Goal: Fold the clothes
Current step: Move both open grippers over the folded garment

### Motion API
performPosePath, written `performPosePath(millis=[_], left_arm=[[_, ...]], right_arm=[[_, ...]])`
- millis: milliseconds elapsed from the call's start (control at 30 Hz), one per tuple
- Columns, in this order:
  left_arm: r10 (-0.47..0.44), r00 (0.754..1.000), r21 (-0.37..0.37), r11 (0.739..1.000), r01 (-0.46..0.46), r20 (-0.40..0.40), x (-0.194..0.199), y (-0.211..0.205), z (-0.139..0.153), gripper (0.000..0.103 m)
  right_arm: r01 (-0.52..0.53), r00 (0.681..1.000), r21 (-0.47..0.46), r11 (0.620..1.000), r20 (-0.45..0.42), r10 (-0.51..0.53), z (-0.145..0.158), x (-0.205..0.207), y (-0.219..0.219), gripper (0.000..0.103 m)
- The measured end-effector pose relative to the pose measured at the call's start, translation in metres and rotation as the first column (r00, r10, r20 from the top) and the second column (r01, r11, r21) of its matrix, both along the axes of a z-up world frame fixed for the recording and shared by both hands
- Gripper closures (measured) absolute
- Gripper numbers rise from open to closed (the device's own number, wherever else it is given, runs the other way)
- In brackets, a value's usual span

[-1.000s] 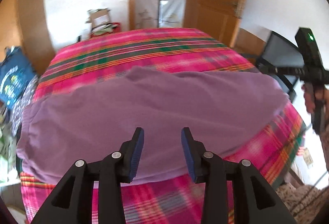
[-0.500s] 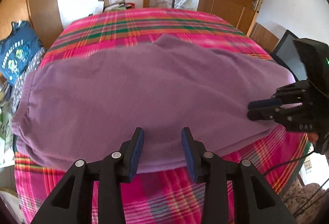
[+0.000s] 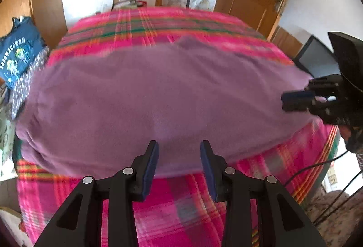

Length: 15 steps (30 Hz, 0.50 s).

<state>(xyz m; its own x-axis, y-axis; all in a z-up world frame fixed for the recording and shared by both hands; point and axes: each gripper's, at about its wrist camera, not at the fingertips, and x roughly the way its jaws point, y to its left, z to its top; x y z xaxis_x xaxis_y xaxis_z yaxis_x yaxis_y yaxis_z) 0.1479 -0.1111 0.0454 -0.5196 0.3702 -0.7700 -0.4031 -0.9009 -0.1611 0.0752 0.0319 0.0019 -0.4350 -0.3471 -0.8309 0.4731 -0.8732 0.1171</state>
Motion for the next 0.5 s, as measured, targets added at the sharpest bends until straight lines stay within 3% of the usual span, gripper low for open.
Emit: performPosePath(millis=[133, 233, 500], left_arm=[[0.060, 0.997, 0.031, 0.998, -0.058, -0.051, -0.026, -0.014, 0.021, 0.063], [0.114, 0.992, 0.045, 0.993, -0.112, -0.048, -0.050, -0.024, 0.025, 0.063], [0.157, 0.988, 0.074, 0.985, -0.156, -0.009, -0.087, -0.026, 0.011, 0.063]], right_arm=[[0.085, 0.995, -0.012, 0.996, -0.058, -0.085, 0.019, -0.037, 0.028, 0.086], [0.105, 0.991, -0.027, 0.994, -0.080, -0.107, 0.027, -0.069, 0.042, 0.086], [0.013, 1.000, -0.022, 1.000, -0.027, -0.014, 0.010, -0.140, 0.033, 0.086]])
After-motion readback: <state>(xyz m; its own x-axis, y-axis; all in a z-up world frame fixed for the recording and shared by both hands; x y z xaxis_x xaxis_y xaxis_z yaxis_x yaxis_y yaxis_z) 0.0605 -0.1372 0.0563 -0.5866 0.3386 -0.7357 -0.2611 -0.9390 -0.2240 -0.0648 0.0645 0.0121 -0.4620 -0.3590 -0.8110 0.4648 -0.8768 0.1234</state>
